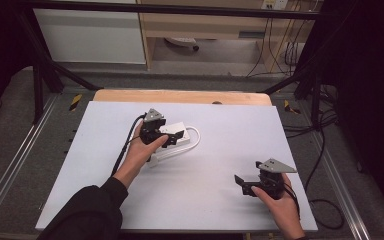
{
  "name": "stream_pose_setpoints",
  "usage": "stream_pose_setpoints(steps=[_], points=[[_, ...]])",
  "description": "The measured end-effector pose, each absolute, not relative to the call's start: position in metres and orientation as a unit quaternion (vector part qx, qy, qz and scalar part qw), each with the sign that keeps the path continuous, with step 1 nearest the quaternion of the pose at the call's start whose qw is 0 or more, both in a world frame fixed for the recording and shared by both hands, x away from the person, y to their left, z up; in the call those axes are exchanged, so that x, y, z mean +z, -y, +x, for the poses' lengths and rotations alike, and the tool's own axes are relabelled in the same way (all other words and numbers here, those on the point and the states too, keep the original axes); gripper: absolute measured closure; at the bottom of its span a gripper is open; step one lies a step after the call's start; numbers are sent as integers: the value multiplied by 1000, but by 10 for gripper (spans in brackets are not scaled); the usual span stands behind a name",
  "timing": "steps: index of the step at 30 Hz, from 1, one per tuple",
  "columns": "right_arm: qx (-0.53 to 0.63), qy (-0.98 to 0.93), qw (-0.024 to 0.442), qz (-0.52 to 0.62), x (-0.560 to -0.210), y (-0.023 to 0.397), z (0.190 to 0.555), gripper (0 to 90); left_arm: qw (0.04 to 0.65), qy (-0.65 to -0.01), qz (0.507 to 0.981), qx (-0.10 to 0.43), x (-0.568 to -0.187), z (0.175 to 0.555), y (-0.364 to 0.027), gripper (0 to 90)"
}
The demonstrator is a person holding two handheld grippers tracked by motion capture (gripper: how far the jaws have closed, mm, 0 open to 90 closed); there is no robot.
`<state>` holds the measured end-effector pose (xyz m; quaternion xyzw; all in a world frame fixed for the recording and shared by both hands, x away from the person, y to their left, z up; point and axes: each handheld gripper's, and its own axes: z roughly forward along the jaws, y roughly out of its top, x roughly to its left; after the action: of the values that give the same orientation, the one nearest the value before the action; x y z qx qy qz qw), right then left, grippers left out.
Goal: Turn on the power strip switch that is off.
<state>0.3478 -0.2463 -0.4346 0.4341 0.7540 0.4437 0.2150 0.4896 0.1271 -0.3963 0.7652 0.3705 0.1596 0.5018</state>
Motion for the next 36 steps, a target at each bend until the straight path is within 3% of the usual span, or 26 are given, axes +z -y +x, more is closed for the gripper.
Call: stream_pose_setpoints(steps=[36], points=[[444, -754, 215, 434, -435, 246, 348, 38, 517, -367, 751, 185, -361, 463, -168, 102]])
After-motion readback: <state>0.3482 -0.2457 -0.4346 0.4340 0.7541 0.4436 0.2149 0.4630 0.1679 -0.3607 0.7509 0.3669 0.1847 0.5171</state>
